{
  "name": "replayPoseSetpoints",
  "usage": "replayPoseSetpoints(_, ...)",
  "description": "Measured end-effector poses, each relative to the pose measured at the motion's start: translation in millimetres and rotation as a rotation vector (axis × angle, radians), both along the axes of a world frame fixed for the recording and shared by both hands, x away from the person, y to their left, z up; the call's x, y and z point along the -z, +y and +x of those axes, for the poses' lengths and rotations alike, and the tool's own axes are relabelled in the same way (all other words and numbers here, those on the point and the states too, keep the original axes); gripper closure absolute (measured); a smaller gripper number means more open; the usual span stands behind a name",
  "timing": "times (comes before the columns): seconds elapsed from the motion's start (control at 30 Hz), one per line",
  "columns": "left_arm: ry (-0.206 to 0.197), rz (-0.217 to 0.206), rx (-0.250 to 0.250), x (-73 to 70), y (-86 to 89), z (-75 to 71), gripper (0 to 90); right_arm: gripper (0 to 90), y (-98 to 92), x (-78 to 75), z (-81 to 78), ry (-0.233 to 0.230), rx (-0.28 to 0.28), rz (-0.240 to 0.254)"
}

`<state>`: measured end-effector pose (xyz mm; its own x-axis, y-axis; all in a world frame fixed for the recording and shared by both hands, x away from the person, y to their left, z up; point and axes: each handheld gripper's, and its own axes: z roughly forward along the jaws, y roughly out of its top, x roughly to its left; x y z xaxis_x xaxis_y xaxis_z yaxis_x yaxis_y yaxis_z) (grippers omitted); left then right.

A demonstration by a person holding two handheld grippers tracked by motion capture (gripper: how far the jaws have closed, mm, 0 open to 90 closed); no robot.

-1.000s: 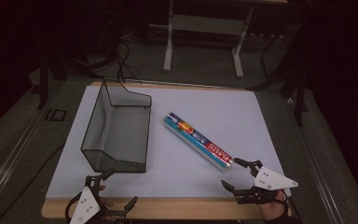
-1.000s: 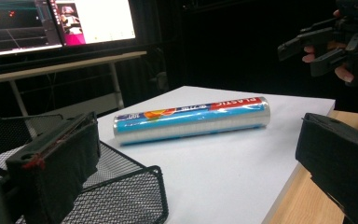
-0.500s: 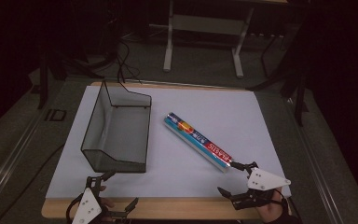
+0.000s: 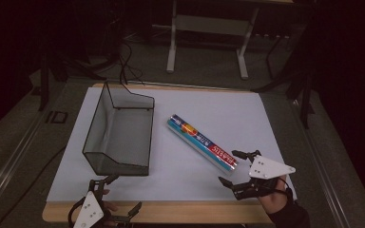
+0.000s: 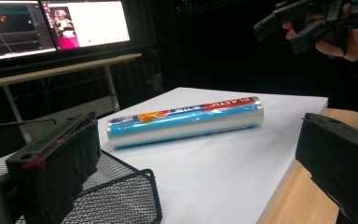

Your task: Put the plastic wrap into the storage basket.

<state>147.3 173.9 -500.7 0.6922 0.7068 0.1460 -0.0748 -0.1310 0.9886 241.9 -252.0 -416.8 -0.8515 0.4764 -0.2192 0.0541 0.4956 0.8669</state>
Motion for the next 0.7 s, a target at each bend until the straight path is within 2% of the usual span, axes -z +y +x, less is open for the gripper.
replayPoseSetpoints(0.1,-0.001,-0.002,-0.002,-0.1,0.8,-0.2,0.5,12.7,5.0,-5.7,7.4,-0.016,-0.006,-0.024)
replayPoseSetpoints(0.17,-0.002,-0.003,0.0,-0.1,0.7,-0.3,0.5,12.7,7.3,-9.4,12.8,-0.006,-0.009,-0.016)
replayPoseSetpoints(0.43,-0.014,-0.012,0.007,-0.6,0.8,-0.8,0.5,14.8,14.6,-23.0,32.1,-0.027,-0.012,-0.016)
replayPoseSetpoints(0.57,-0.011,-0.01,0.009,-0.5,0.6,-0.9,0.5,18.7,19.1,-27.1,41.0,-0.022,-0.007,-0.013)
replayPoseSetpoints(0.67,-0.012,-0.007,0.01,-0.5,0.5,-0.9,0.5,18.7,21.7,-28.3,44.8,-0.024,-0.005,-0.019)
replayPoseSetpoints(0.7,-0.01,-0.007,0.01,-0.4,0.5,-0.8,0.5,17.6,22.7,-29.0,46.2,-0.037,0.003,-0.011)
